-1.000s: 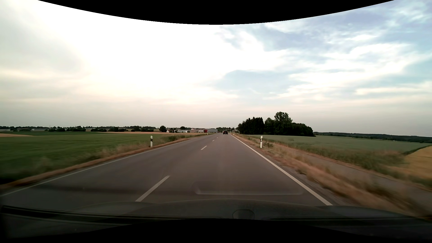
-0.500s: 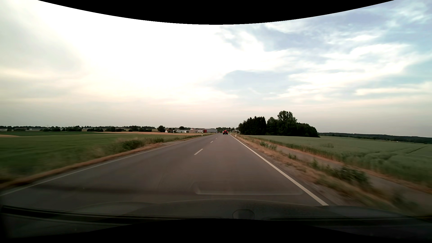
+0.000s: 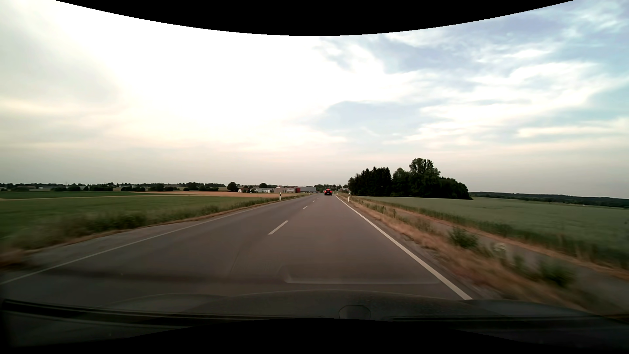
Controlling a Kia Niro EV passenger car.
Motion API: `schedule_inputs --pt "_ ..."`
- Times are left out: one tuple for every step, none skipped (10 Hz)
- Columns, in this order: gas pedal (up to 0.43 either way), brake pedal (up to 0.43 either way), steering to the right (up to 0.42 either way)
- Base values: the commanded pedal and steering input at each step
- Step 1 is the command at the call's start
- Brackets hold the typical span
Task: Follow the waypoints while adhering to traffic rules and regulations
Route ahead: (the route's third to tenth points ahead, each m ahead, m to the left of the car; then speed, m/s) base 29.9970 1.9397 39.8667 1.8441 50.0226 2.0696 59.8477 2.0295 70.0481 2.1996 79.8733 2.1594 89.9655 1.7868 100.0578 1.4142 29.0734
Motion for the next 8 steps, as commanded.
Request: schedule_inputs --pt "0.02 0.006 0.001" --pt "0.02 0.006 0.001" --pt "0.02 0.006 0.0" --pt "0.02 0.006 0.0" --pt "0.02 0.006 0.0" --pt "0.0 0.006 0.0" --pt "0.0 0.006 0.0" --pt "0.0 0.006 0.0"
